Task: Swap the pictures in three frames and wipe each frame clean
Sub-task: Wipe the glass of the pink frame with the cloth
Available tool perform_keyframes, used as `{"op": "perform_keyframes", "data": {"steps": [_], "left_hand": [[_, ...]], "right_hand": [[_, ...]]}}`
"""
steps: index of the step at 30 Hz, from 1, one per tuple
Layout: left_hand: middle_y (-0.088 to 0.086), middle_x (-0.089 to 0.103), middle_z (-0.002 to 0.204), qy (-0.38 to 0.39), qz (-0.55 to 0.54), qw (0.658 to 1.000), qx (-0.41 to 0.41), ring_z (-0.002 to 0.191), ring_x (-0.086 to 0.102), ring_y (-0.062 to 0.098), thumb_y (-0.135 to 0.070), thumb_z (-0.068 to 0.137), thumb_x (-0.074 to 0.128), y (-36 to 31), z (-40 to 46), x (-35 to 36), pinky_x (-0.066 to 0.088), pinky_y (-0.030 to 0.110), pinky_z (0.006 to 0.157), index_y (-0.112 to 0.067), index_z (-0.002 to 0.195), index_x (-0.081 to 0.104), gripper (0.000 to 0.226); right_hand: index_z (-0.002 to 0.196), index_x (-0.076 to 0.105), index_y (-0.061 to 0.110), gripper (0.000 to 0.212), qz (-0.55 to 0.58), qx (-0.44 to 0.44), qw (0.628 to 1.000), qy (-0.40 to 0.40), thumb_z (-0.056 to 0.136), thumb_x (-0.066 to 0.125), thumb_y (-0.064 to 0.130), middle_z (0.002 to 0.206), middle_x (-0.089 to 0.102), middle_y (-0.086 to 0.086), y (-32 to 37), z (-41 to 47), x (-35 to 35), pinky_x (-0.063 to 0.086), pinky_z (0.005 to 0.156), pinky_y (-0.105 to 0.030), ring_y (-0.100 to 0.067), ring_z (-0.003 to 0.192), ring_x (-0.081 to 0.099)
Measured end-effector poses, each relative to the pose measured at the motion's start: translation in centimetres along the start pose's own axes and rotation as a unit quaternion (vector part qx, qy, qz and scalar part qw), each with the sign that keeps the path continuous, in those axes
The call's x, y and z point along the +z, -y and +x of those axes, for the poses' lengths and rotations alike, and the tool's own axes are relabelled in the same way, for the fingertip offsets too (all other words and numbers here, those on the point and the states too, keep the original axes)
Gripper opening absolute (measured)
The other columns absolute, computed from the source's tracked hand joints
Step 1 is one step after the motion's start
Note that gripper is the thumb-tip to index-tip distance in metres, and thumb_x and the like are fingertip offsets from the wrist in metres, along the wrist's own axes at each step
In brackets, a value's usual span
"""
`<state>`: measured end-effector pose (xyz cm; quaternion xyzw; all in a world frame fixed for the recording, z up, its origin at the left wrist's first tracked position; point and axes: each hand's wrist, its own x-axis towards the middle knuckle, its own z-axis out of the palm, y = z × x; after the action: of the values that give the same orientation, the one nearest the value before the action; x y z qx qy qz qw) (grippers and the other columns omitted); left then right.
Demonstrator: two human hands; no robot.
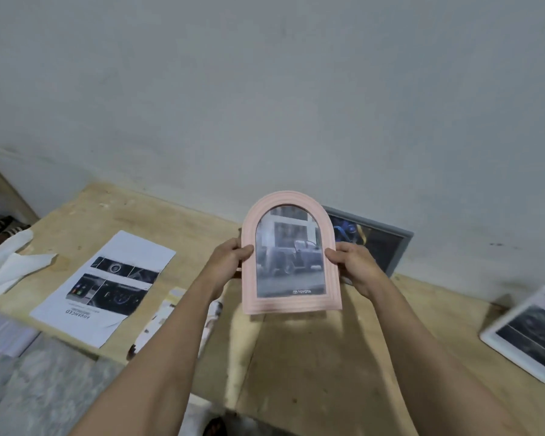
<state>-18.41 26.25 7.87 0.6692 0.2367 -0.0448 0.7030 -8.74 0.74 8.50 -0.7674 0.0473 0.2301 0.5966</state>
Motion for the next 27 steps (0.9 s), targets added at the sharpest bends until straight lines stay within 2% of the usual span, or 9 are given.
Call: {"op": "perform_keyframes", "data": {"steps": [4, 7, 10, 13, 16, 18, 21, 25, 27], "left_hand": [[0.006, 0.069, 0.083, 0.078, 0.081, 0.993, 0.033, 0.066, 0.067, 0.015, -0.013, 0.1, 0.056, -1.9, -0.2, 5.6, 0.052, 0.031, 0.066, -0.008, 0.088, 0.06, 0.013], [0.008, 0.06, 0.077, 0.11, 0.12, 0.985, 0.059, 0.067, 0.062, 0.019, -0.01, 0.098, 0.059, -3.1, 0.9, 10.7, 0.052, 0.031, 0.063, -0.006, 0.083, 0.06, 0.015], [0.006, 0.053, 0.072, 0.147, 0.151, 0.974, 0.087, 0.068, 0.058, 0.022, -0.001, 0.091, 0.065, -3.6, 2.3, 15.7, 0.053, 0.03, 0.059, -0.006, 0.094, 0.064, 0.006], [-0.001, 0.049, 0.068, 0.17, 0.19, 0.958, 0.135, 0.067, 0.052, 0.02, -0.002, 0.087, 0.068, -3.6, 3.5, 20.6, 0.051, 0.033, 0.07, -0.005, 0.093, 0.066, 0.007], [-0.002, 0.046, 0.07, 0.179, 0.218, 0.946, 0.162, 0.067, 0.049, 0.018, -0.007, 0.087, 0.069, -3.0, 4.1, 26.0, 0.049, 0.035, 0.072, -0.019, 0.082, 0.062, 0.015], [-0.003, 0.048, 0.069, 0.181, 0.227, 0.943, 0.164, 0.064, 0.05, 0.019, -0.009, 0.088, 0.067, -2.3, 4.7, 29.5, 0.048, 0.037, 0.069, -0.02, 0.085, 0.061, 0.013], [-0.003, 0.056, 0.074, 0.166, 0.265, 0.933, 0.179, 0.067, 0.054, 0.02, -0.012, 0.091, 0.063, -0.5, 6.0, 34.3, 0.049, 0.04, 0.067, -0.018, 0.092, 0.06, 0.007], [-0.001, 0.064, 0.083, 0.124, 0.287, 0.932, 0.183, 0.076, 0.061, 0.024, -0.016, 0.097, 0.057, 2.5, 7.6, 38.8, 0.047, 0.036, 0.064, -0.017, 0.096, 0.06, 0.004], [-0.002, 0.067, 0.087, 0.113, 0.286, 0.937, 0.166, 0.079, 0.063, 0.02, -0.017, 0.099, 0.057, 4.2, 8.3, 40.6, 0.052, 0.039, 0.069, -0.019, 0.102, 0.062, 0.006]], "right_hand": [[0.098, 0.07, 0.009, 0.012, -0.005, -0.015, 0.999, -0.043, 0.089, 0.063, 0.011, 0.09, 0.073, -0.012, -0.2, -3.3, -6.7, 0.052, 0.071, -0.036, -0.024, 0.081, 0.066], [0.1, 0.069, 0.007, 0.013, 0.005, -0.025, 0.995, -0.097, 0.089, 0.062, 0.011, 0.089, 0.073, -0.011, -1.0, -5.1, -11.4, 0.051, 0.073, -0.036, -0.023, 0.079, 0.066], [0.099, 0.069, 0.004, 0.013, 0.022, -0.025, 0.986, -0.16, 0.089, 0.061, 0.009, 0.088, 0.073, -0.01, -2.3, -6.7, -15.8, 0.053, 0.071, -0.035, -0.023, 0.077, 0.066], [0.1, 0.069, 0.006, 0.013, 0.036, -0.023, 0.977, -0.207, 0.089, 0.062, 0.01, 0.094, 0.074, -0.012, -4.2, -7.8, -19.7, 0.056, 0.082, -0.041, -0.027, 0.085, 0.068], [0.102, 0.07, 0.011, 0.014, 0.047, -0.017, 0.969, -0.24, 0.09, 0.063, 0.013, 0.098, 0.074, -0.01, -6.4, -8.4, -23.4, 0.054, 0.089, -0.043, -0.028, 0.094, 0.069], [0.102, 0.07, 0.013, 0.013, 0.051, -0.013, 0.965, -0.257, 0.091, 0.062, 0.013, 0.094, 0.074, -0.008, -7.7, -8.2, -25.9, 0.052, 0.089, -0.039, -0.024, 0.09, 0.068], [0.102, 0.069, 0.011, 0.013, 0.047, -0.008, 0.962, -0.267, 0.092, 0.062, 0.01, 0.085, 0.071, -0.005, -9.7, -6.7, -29.4, 0.05, 0.081, -0.032, -0.018, 0.076, 0.063], [0.09, 0.069, 0.016, 0.014, 0.001, -0.01, 0.965, -0.263, 0.092, 0.059, 0.006, 0.078, 0.07, 0.0, -12.8, -2.8, -33.2, 0.049, 0.069, -0.033, -0.02, 0.073, 0.061], [0.094, 0.07, 0.016, 0.016, -0.031, -0.012, 0.964, -0.262, 0.092, 0.057, 0.006, 0.086, 0.071, 0.002, -14.6, -1.2, -34.4, 0.054, 0.074, -0.036, -0.019, 0.08, 0.066]]}}
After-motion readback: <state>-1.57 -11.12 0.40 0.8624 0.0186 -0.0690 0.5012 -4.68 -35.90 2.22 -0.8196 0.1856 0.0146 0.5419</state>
